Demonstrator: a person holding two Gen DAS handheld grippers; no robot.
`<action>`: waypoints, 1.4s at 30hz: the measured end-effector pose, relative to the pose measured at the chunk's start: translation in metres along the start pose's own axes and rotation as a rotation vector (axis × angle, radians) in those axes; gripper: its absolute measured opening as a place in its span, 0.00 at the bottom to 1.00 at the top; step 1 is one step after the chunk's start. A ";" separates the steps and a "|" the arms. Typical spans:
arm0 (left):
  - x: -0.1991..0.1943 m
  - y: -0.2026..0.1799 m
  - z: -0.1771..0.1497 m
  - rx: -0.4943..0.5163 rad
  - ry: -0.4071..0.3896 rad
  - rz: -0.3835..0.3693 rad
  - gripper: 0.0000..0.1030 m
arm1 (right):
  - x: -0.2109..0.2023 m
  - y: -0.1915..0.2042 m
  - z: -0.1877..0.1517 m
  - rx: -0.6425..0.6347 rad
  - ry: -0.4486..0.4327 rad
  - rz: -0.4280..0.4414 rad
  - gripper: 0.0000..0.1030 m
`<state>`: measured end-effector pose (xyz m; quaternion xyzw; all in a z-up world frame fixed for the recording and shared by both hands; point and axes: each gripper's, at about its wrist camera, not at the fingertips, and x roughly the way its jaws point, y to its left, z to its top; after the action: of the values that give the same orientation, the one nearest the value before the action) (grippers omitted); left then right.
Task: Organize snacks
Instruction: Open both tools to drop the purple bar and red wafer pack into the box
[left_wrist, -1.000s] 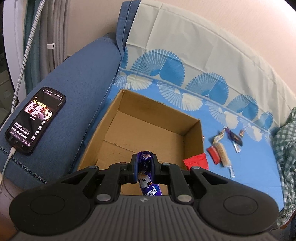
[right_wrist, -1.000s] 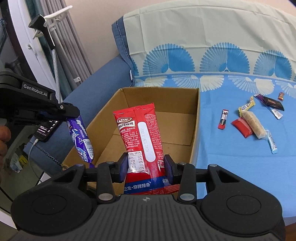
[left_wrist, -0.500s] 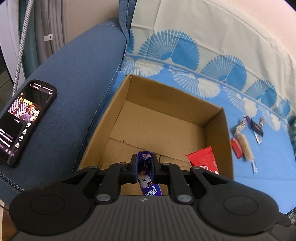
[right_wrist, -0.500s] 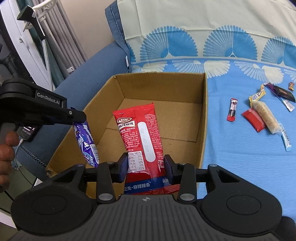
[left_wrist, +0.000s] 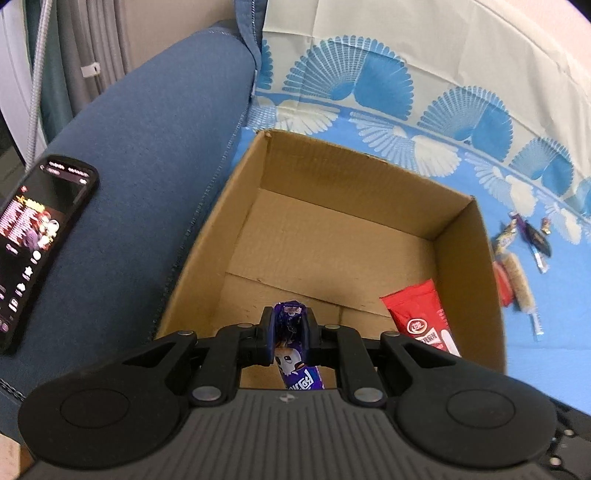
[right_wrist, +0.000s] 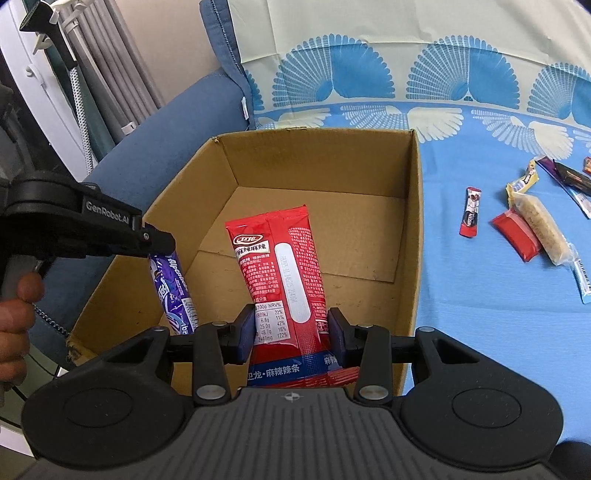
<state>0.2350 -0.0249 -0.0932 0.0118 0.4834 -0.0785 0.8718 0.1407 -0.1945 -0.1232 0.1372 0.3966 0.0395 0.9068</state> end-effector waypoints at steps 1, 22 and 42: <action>0.000 0.000 0.001 0.006 -0.003 0.013 0.29 | 0.000 0.001 0.001 -0.002 -0.004 0.009 0.46; -0.147 -0.007 -0.060 0.045 -0.170 -0.019 1.00 | -0.158 0.039 -0.050 -0.079 -0.172 -0.054 0.97; -0.253 -0.028 -0.109 0.075 -0.350 -0.025 1.00 | -0.253 0.059 -0.089 -0.118 -0.409 -0.029 0.99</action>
<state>0.0079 -0.0098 0.0643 0.0247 0.3213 -0.1082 0.9404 -0.0944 -0.1641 0.0149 0.0831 0.2030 0.0209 0.9754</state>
